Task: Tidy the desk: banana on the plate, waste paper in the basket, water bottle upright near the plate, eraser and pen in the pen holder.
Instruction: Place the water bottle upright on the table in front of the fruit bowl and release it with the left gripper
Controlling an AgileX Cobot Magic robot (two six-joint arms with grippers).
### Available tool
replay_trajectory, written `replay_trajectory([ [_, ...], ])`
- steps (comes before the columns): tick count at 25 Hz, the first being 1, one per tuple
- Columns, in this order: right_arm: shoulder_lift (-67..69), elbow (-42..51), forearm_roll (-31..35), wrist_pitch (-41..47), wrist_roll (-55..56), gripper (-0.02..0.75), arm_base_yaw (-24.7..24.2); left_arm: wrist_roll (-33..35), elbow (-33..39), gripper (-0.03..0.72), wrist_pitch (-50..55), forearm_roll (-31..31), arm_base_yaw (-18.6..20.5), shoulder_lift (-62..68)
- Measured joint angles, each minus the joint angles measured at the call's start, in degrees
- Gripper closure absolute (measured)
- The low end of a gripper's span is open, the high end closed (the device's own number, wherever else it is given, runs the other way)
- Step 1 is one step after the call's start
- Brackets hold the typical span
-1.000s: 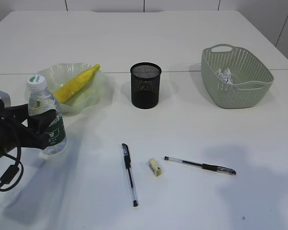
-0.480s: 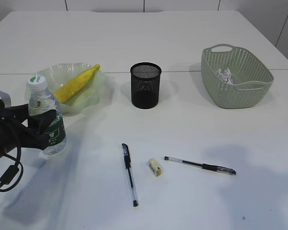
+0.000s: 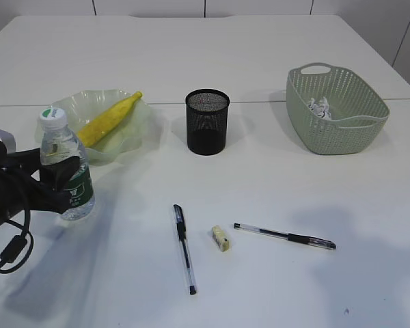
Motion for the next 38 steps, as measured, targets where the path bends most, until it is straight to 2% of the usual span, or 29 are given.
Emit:
replay_trajectory([
  [38, 0.0, 0.0, 0.1, -0.1, 0.0, 0.501, 0.0, 0.0, -0.7, 0.337, 3.6, -0.1, 0.0, -1.8],
])
